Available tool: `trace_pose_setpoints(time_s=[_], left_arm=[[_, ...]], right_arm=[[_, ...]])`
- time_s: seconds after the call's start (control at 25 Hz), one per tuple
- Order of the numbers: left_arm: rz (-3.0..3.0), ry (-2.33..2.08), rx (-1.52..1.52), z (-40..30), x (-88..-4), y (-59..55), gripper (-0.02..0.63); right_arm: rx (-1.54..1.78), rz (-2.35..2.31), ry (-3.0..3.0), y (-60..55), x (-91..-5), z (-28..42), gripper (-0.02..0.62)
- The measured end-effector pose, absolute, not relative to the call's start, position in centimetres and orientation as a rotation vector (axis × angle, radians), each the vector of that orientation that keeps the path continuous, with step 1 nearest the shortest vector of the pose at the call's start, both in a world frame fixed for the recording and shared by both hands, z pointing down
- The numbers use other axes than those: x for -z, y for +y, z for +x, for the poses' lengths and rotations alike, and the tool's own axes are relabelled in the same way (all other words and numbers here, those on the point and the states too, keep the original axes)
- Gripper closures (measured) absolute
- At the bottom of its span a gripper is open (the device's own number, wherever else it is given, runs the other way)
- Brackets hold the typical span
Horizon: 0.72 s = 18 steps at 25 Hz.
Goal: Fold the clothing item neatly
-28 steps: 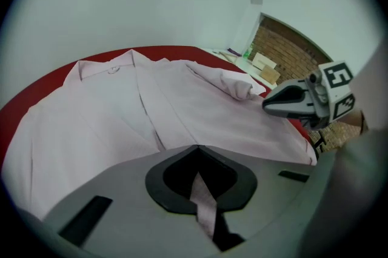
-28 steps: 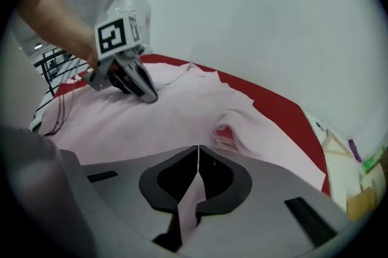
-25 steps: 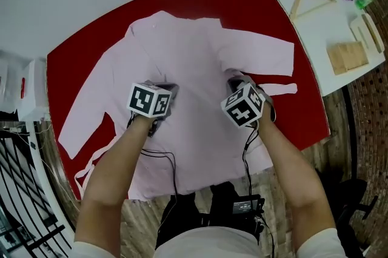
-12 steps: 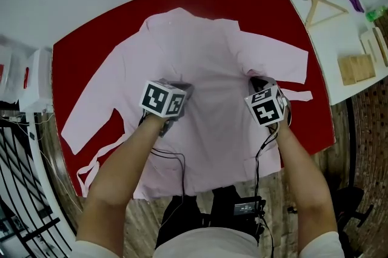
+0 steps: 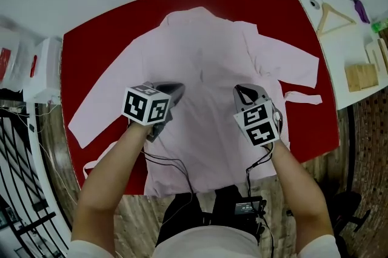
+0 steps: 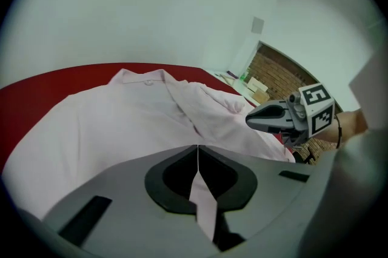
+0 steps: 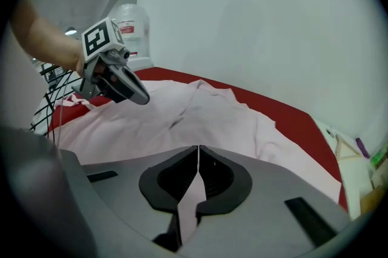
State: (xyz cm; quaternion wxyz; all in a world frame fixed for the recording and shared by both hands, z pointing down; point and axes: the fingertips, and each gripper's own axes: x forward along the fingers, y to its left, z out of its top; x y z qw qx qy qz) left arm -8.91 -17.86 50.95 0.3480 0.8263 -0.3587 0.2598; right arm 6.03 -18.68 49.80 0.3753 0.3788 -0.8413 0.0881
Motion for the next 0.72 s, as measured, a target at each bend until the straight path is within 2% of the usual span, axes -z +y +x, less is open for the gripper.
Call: trace_pose_setpoints(time_s=[0.36, 0.72], left_arm=[[1.999, -1.066, -0.751, -19.1, -54.8, -17.2, 0.601], [1.905, -1.042, -0.777, -22.3, -56.6, -19.5, 0.601]], right_arm=[[-0.311, 0.695, -2.166, -14.1, -53.3, -5.6, 0.578], [-0.406, 0.796, -2.043, -13.7, -55.5, -3.5, 0.578]])
